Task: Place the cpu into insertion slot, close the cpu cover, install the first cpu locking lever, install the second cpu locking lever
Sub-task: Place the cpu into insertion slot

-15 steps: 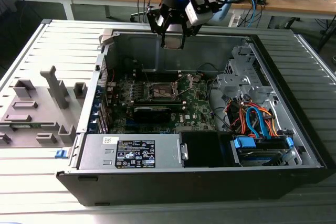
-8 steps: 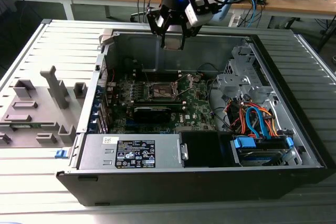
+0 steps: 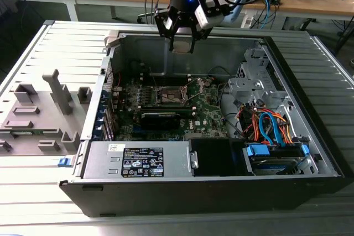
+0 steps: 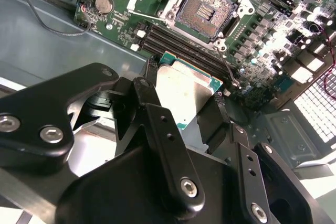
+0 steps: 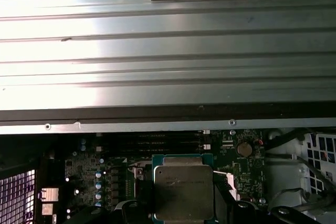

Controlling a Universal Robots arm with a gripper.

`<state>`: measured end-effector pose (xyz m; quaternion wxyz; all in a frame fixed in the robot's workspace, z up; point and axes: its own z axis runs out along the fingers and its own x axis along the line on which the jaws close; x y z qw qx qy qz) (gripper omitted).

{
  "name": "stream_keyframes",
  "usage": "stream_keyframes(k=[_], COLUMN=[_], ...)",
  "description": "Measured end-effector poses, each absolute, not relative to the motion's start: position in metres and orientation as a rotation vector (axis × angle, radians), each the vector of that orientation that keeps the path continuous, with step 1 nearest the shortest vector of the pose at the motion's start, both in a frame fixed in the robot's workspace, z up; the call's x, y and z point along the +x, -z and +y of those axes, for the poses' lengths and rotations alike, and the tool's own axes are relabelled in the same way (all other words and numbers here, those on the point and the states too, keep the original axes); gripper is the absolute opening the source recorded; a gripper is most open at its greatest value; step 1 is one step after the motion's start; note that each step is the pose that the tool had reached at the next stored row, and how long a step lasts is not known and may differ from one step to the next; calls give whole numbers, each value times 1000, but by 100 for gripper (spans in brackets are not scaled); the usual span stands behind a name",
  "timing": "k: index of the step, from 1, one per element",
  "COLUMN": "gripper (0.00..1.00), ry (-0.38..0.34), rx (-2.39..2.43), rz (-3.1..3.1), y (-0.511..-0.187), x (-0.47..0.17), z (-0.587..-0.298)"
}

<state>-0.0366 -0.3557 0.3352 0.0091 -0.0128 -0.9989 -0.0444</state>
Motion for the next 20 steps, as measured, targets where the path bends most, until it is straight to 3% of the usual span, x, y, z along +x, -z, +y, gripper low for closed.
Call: stream_keyframes(k=[20], gripper=[55], ry=[138], rx=[-40], rz=[-3120], y=[-331], x=[-37], z=[-358])
